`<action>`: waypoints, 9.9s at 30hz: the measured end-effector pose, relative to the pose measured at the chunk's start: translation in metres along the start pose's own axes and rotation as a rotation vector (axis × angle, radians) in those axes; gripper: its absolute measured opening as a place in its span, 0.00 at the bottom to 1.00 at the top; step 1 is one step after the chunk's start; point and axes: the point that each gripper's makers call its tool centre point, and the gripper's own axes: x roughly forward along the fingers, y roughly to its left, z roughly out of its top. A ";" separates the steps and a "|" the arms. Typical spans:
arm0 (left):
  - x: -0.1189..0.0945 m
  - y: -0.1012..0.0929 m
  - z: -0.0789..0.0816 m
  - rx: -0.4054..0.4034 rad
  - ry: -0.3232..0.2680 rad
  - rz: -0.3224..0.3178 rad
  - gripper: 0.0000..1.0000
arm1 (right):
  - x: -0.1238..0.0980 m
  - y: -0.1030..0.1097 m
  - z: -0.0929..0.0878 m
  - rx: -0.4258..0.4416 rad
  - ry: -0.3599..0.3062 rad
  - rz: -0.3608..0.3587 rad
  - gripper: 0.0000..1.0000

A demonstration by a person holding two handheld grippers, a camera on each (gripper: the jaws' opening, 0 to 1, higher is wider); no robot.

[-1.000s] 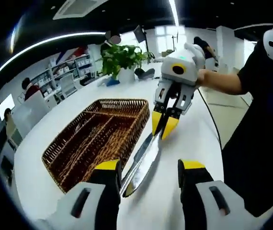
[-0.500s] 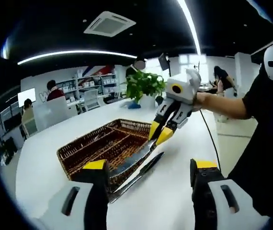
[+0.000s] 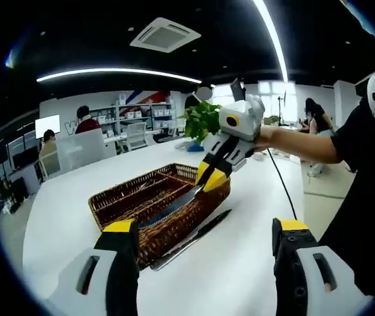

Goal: Arrange the knives, forks, and spoons in their matching storage slots by inserting each utensil handle-first until every utensil is classified and aligned in the correct compartment

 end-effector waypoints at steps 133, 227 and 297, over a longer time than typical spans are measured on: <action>-0.009 0.034 -0.007 -0.087 0.000 0.232 0.99 | -0.125 0.037 -0.063 0.578 -0.055 -0.633 1.00; 0.002 0.017 -0.019 -0.031 0.062 0.195 0.99 | -0.017 0.051 -0.079 0.366 0.293 -0.088 0.40; 0.051 -0.032 -0.060 0.159 0.310 -0.143 0.90 | -0.006 0.106 -0.086 0.304 0.393 0.133 0.08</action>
